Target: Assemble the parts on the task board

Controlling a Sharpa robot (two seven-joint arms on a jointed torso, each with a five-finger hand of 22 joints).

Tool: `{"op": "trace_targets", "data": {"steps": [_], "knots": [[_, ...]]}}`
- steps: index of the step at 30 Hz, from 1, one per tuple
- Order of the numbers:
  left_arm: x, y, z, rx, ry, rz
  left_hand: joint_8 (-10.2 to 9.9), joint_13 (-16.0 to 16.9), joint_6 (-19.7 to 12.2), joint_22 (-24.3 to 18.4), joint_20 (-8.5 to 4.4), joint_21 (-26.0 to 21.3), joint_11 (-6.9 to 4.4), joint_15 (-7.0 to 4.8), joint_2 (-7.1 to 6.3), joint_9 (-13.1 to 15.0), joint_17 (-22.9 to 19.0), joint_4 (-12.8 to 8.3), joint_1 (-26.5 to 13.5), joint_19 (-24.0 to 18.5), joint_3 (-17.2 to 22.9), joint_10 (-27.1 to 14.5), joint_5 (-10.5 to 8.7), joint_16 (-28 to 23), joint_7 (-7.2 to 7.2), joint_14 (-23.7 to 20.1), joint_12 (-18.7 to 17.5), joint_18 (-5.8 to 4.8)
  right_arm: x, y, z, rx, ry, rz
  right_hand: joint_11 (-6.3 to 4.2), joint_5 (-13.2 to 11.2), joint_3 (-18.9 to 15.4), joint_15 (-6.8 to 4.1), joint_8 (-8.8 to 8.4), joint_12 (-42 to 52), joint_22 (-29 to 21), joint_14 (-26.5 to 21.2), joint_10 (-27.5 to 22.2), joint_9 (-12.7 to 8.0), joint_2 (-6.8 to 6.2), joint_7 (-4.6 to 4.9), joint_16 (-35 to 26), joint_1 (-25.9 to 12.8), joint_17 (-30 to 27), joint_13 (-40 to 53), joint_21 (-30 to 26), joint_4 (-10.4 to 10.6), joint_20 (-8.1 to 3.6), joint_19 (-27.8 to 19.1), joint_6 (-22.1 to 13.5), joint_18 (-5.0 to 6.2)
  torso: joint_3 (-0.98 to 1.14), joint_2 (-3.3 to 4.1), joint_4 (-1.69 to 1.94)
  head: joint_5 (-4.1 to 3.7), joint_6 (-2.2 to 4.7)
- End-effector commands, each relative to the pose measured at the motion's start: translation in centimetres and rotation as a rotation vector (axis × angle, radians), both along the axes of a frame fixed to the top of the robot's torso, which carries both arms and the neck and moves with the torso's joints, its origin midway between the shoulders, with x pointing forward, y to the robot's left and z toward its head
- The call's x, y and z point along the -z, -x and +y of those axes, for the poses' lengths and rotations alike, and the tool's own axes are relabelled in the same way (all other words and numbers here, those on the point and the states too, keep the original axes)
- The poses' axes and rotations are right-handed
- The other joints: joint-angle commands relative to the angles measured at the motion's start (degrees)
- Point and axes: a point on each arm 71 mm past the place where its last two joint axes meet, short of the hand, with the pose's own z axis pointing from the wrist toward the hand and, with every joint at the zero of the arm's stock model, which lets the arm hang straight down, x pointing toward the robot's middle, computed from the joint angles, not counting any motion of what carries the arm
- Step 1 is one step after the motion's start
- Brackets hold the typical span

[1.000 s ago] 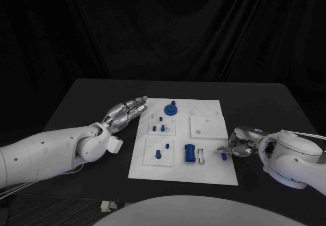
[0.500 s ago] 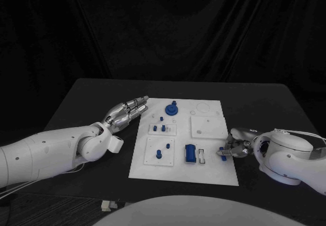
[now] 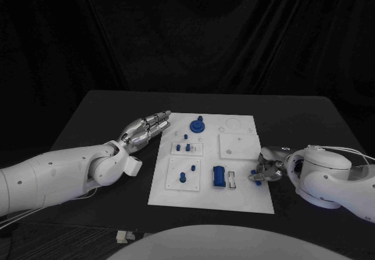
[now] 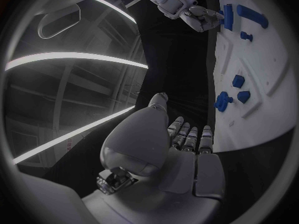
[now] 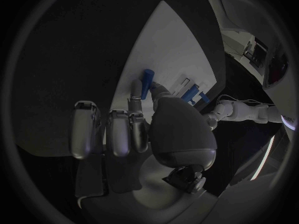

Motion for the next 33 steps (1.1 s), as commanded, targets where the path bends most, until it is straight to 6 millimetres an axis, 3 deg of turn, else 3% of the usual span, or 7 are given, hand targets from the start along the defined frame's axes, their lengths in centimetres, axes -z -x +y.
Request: {"op": "trace_targets", "data": {"steps": [1,2,4,14,22,33], "knots": [[-0.1,0.1,-0.2,0.005,0.022,-0.01,0.3,0.1,0.5,0.0,0.47,-0.2,0.22,0.26,0.14,0.1,-0.1,-0.5,0.6,-0.1,0.0,0.0,0.35,-0.2,1.19,0.0,0.3,-1.19,0.7,0.3,-0.2,-0.01,0.066,0.022,0.49,0.8,0.2,0.57,-3.13,-0.1,11.3,3.4,5.9,-8.7,0.03,-0.03,-0.2,1.1,1.2,15.1,-0.3,-0.7,0.47,1.2,-0.5,0.1,0.0,0.02,-0.04,0.15,0.0],[-0.1,0.1,-0.1,0.005,0.022,-0.01,0.3,0.1,0.5,0.0,0.47,-0.2,0.22,0.26,0.14,0.1,-0.1,-0.5,0.6,-0.1,0.0,0.0,0.35,-0.2,1.19,0.0,0.3,-1.19,0.6,0.4,-0.1,-0.009,0.057,0.017,0.92,4.9,1.1,0.88,-4.34,-0.1,11.2,3.4,5.9,-9.5,-0.04,0.49,-0.2,2.6,1.2,15.1,-0.6,-2.0,0.72,1.1,-1.5,0.15,0.0,0.02,-0.04,0.18,0.0],[-0.1,0.1,-0.1,0.004,0.021,-0.01,0.3,0.1,0.5,0.0,0.47,-0.2,0.22,0.26,0.14,0.1,-0.1,-0.5,0.6,-0.1,0.0,0.0,0.35,-0.2,1.19,0.0,0.3,-1.19,0.5,0.4,0.1,-0.004,0.04,0.011,1.14,8.0,1.8,1.09,-4.91,-0.1,11.2,3.4,5.9,-10.2,-0.24,0.72,-0.2,3.6,1.3,15.1,-0.8,-3.2,0.94,1.0,-1.5,0.18,-0.01,0.02,-0.05,0.25,0.0],[-0.1,0.1,-0.1,0.005,0.022,-0.009,0.3,0.1,0.5,0.0,0.47,-0.2,0.22,0.26,0.14,0.1,-0.1,-0.5,0.6,-0.1,0.0,0.0,0.35,-0.2,1.19,0.0,0.3,-1.19,-0.1,1.3,0.4,0.104,-0.149,0.02,1.53,19.2,5.9,1.46,-5.66,-0.1,11.3,3.6,5.9,-11.9,-1.2,1.11,0.1,5.6,2.1,15.1,-0.6,-8.5,1.29,1.2,0.5,0.16,0.01,0.05,0.01,0.36,0.0],[-0.1,0.1,-0.1,0.006,0.021,-0.008,0.4,0.1,0.5,0.0,0.5,-0.2,0.34,0.35,0.16,0.1,-0.1,-0.5,0.6,-0.1,0.0,0.1,0.36,-0.2,1.31,0.0,0.4,-1.24,-0.4,2.1,-0.2,0.224,-0.286,0.077,1.4,20.2,6.8,1.37,-5.41,-0.1,11.4,3.7,5.9,-12.1,-1.26,0.95,0.4,5.1,2.7,15.1,-0.2,-9.6,1.31,1.4,1.5,0.07,0.0,0.02,-0.04,0.68,0.0],[-0.1,0.0,-0.1,0.008,0.021,-0.006,0.4,0.1,0.5,0.0,0.5,-0.2,0.34,0.35,0.16,0.1,-0.1,-0.5,0.6,-0.1,0.0,0.1,0.36,-0.2,1.31,0.0,0.4,-1.24,-0.6,2.6,-0.5,0.418,-0.457,0.247,1.15,18.5,7.1,1.19,-5.29,-0.1,11.7,4.0,5.9,-12.3,-0.94,0.67,1.0,3.4,3.8,15.1,0.6,-10.3,1.17,1.7,2.1,-0.11,0.0,-0.02,-0.02,0.57,0.0]]}}
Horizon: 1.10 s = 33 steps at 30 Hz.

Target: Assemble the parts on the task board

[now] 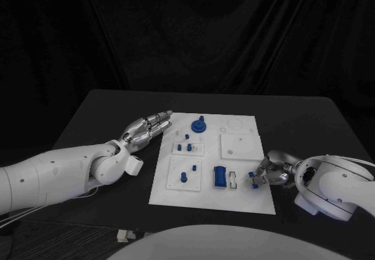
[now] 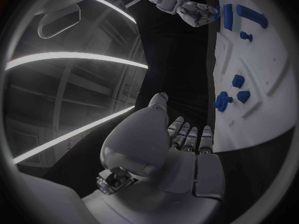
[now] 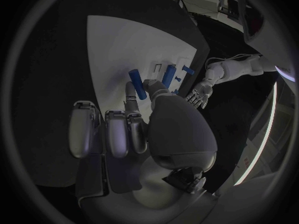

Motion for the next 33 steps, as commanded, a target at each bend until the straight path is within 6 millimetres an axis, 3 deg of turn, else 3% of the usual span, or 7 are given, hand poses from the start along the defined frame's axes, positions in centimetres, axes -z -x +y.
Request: {"op": "trace_targets", "data": {"steps": [1,8,22,33], "knots": [[-0.1,0.0,-0.2,0.007,0.021,-0.007,0.4,0.1,0.5,0.0,0.29,-0.2,0.34,0.36,0.16,0.1,0.0,-0.2,0.6,0.1,0.0,0.1,0.36,-0.2,1.31,0.0,0.4,-0.29,0.2,0.3,0.1,0.124,-0.123,0.105,-0.08,-0.3,5.5,-0.04,0.31,-0.1,11.7,4.1,6.1,-0.1,0.04,-0.06,0.3,-0.5,3.8,15.1,0.4,-5.8,0.26,1.6,0.3,-0.11,-0.01,-0.04,0.02,-0.06,0.0],[-0.1,0.0,-0.3,0.01,0.022,-0.006,0.4,0.1,0.5,0.0,0.29,-0.2,0.34,0.36,0.16,0.1,0.0,-0.2,0.6,0.1,0.0,0.1,0.36,-0.2,1.31,0.0,0.4,-0.29,0.7,0.2,0.8,0.201,-0.2,0.209,-0.1,-0.3,5.6,-0.07,0.27,-0.1,11.7,4.2,6.1,-0.2,0.24,-0.09,0.3,-0.9,3.9,15.1,0.5,-5.8,0.23,1.6,0.3,-0.11,0.0,-0.08,0.02,-0.06,0.0],[-0.1,0.0,-0.3,0.012,0.024,-0.005,0.4,0.1,0.5,0.0,0.33,-0.2,0.44,0.44,0.22,0.1,0.0,-0.3,0.6,0.1,0.1,0.1,0.38,-0.2,1.4,0.0,0.5,-0.35,1.4,-0.6,1.6,0.255,-0.237,0.253,-0.13,-0.9,5.7,-0.1,0.24,-0.1,11.7,4.1,6.1,-0.3,0.56,-0.13,0.3,-1.9,3.8,15.1,0.3,-5.9,0.2,1.6,0.1,-0.07,0.01,0.03,0.11,-0.21,0.0],[-0.1,0.0,-0.4,0.017,0.026,-0.004,0.4,0.1,0.5,0.0,0.33,-0.2,0.44,0.44,0.22,0.1,0.0,-0.3,0.6,0.1,0.1,0.1,0.38,-0.2,1.4,0.0,0.5,-0.35,1.7,-1.1,2.3,0.261,-0.239,0.25,-0.22,-2.9,5.6,-0.15,0.44,-0.1,11.6,4.1,6.1,-0.3,1.02,-0.27,0.3,-3.1,3.6,15.1,0.1,-6.2,0.16,1.4,-0.1,0.0,0.0,-0.02,0.04,-0.27,0.0]]}}
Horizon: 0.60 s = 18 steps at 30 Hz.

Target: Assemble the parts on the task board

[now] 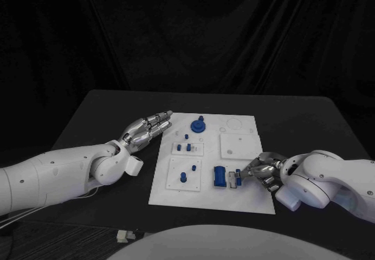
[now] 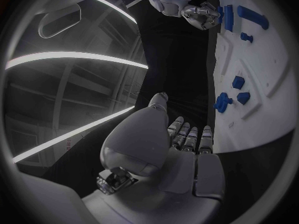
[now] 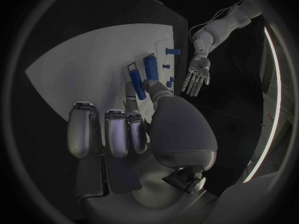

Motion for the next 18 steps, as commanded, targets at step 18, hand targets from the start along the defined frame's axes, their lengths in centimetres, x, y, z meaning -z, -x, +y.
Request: {"op": "trace_targets", "data": {"steps": [18], "knots": [[-0.09,0.07,-0.16,0.01,0.022,-0.004,0.4,0.1,0.5,0.1,0.35,-0.2,0.5,0.5,0.25,0.1,-0.1,-0.4,0.6,0.1,0.1,0.1,0.4,-0.2,1.45,0.0,0.3,-0.4,0.73,-0.09,0.7,-0.028,0.015,0.026,-0.14,-5.4,1.8,-0.23,0.76,-0.1,11.2,3.9,6.1,0.2,0.87,-0.09,0.1,-1.4,3.1,15.1,-1.3,-3.6,0.18,1.0,-1.4,0.23,-0.02,-0.04,0.0,0.13,0.0]]}}
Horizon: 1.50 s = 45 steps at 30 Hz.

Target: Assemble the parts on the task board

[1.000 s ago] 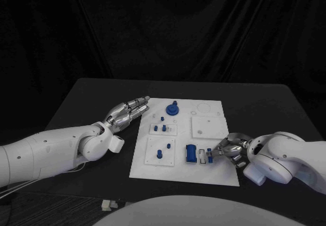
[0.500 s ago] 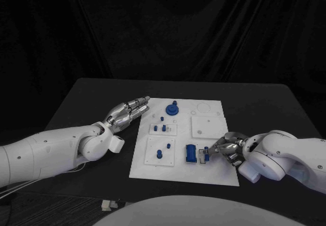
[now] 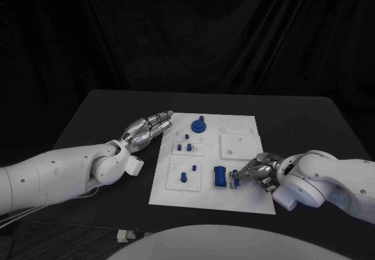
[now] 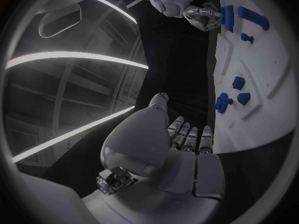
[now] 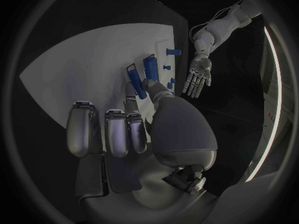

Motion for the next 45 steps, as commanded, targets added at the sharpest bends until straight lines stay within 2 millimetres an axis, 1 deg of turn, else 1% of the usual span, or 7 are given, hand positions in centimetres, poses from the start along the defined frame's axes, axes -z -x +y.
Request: {"op": "trace_targets", "data": {"steps": [1,11,14,17,32,39,45], "knots": [[-0.08,0.05,-0.21,0.009,0.021,-0.005,0.4,0.1,0.5,0.1,0.35,-0.2,0.3,0.5,0.03,0.1,-0.1,-0.2,0.4,0.1,-0.1,-0.1,0.17,-0.2,1.45,0.0,0.3,-0.41,0.21,0.15,0.06,-0.023,0.017,0.013,-0.3,-0.6,0.0,-0.4,0.34,-0.1,11.1,3.9,6.3,0.1,0.65,0.03,0.1,0.0,3.1,15.1,-0.3,-0.6,0.19,0.9,-0.5,0.26,-0.01,-0.01,0.05,-0.11,0.0],[-0.06,0.05,-0.23,0.01,0.021,-0.004,0.4,0.1,0.5,0.1,0.35,-0.2,0.3,0.5,0.03,0.1,-0.1,-0.2,0.4,0.1,-0.1,-0.1,0.17,-0.2,1.45,0.0,0.3,-0.41,0.24,0.28,0.16,-0.042,0.027,0.01,-0.2,-2.2,-0.3,-0.32,0.59,-0.1,11.0,3.8,6.3,0.1,0.68,0.15,-0.1,-0.4,2.7,15.1,-0.9,-0.8,0.26,0.7,-1.0,0.39,-0.01,0.02,-0.02,-0.04,0.0],[-0.05,0.05,-0.22,0.01,0.021,-0.004,0.4,0.1,0.5,0.1,0.35,-0.2,0.3,0.5,0.03,0.1,-0.1,-0.2,0.4,0.1,-0.1,-0.1,0.17,-0.2,1.45,0.0,0.3,-0.41,0.25,0.32,0.15,-0.041,0.028,0.01,-0.17,-3.8,-0.7,-0.28,0.86,-0.1,10.9,3.7,6.3,0.1,0.75,0.16,-0.2,-1.0,2.6,15.1,-1.1,-0.7,0.31,0.6,-1.2,0.42,-0.02,0.02,-0.03,0.03,0.0],[-0.05,0.05,-0.22,0.01,0.021,-0.004,0.4,0.1,0.5,0.1,0.35,-0.2,0.3,0.5,0.03,0.1,-0.1,-0.2,0.4,0.1,-0.1,-0.1,0.17,-0.2,1.45,0.0,0.3,-0.41,0.28,0.34,0.11,-0.038,0.029,0.009,-0.13,-5.6,-1.2,-0.23,1.08,-0.1,10.9,3.7,6.3,0.1,0.84,0.19,-0.2,-1.9,2.5,15.1,-1.2,-0.2,0.36,0.6,-1.4,0.45,-0.02,0.01,-0.02,0.07,0.0],[-0.02,0.05,-0.2,0.009,0.021,-0.003,0.3,0.1,0.4,0.1,0.4,-0.2,0.38,0.59,0.05,0.1,-0.1,-0.4,0.3,0.1,0.0,-0.1,0.18,-0.2,1.53,0.0,0.2,-0.47,0.4,0.36,-0.03,-0.034,0.042,-0.001,-0.08,-7.7,-2.6,-0.19,1.7,-0.1,10.8,3.7,6.3,0.0,1.24,0.25,-0.4,-4.6,2.2,15.1,-1.6,1.8,0.43,0.4,-2.1,0.54,-0.04,0.01,-0.02,0.0,0.0],[-0.01,0.05,-0.18,0.009,0.02,-0.003,0.3,0.1,0.4,0.1,0.4,-0.2,0.38,0.59,0.05,0.1,-0.1,-0.4,0.3,0.1,0.0,-0.1,0.18,-0.2,1.53,0.0,0.2,-0.47,0.37,0.39,-0.09,-0.04,0.05,-0.009,-0.04,-11.6,-4.0,-0.16,2.35,-0.1,10.7,3.7,6.3,0.0,1.26,0.29,-0.5,-6.4,2.0,15.1,-1.9,3.5,0.46,0.4,-2.5,0.59,-0.03,0.02,-0.01,-0.03,0.0],[0.0,0.06,-0.19,0.009,0.02,-0.002,0.3,0.1,0.4,0.1,0.41,-0.2,0.4,0.61,0.04,0.1,-0.1,-0.5,0.3,0.1,0.0,-0.1,0.18,-0.2,1.54,0.0,0.2,-0.48,0.36,0.44,-0.11,-0.045,0.052,-0.011,-0.03,-12.8,-4.5,-0.15,2.61,-0.1,10.7,3.7,6.3,0.0,1.2,0.29,-0.5,-6.9,2.0,15.1,-2.0,4.2,0.47,0.4,-2.6,0.59,-0.01,-0.02,0.0,-0.06,0.0]]}}
